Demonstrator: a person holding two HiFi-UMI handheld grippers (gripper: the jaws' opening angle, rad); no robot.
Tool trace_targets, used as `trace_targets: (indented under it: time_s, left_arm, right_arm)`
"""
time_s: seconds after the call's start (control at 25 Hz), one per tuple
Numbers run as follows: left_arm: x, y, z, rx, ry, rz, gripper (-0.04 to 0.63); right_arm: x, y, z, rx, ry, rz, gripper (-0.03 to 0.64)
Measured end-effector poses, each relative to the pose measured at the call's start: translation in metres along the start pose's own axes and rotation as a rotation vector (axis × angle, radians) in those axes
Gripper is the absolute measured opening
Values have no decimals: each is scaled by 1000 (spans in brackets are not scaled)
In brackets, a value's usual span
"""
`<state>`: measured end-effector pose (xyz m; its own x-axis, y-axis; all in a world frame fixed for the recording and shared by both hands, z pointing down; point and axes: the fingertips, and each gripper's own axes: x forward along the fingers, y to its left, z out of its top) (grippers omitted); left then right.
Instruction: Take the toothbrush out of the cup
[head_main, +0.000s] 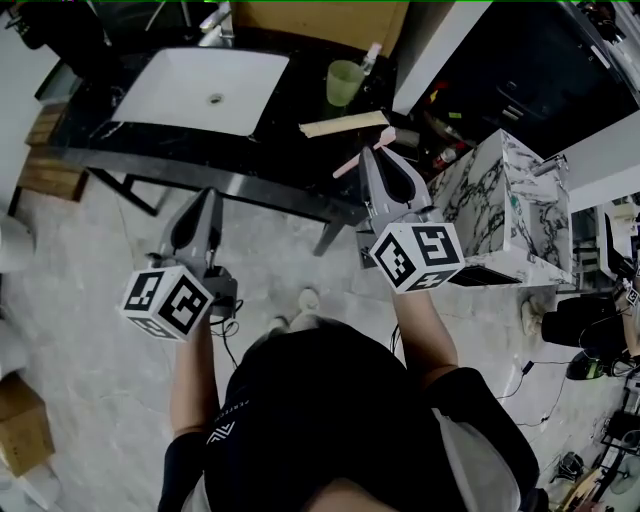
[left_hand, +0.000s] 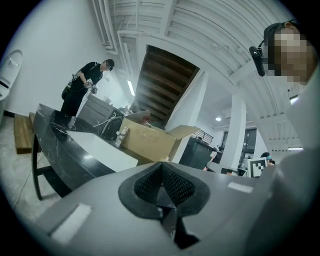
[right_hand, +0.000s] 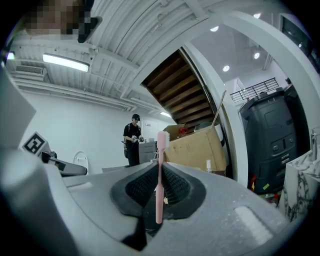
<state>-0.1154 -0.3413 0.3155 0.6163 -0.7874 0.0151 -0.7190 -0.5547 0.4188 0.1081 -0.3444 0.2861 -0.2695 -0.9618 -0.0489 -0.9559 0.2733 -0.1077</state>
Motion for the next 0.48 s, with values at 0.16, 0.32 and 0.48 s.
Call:
trace_targets:
  time_s: [0.16, 0.32, 0.48]
  left_arm:
    - [-5, -5, -4, -2, 10, -8, 15]
    - [-9, -8, -6, 2, 19, -13, 15]
    - [-12, -8, -8, 7, 23, -19, 15]
  right_arm:
    - [-10, 3, -5, 9, 15, -5, 23]
    - [-17, 5, -9, 13, 21, -8, 21]
    - [-21, 8, -11, 18, 21, -9, 21]
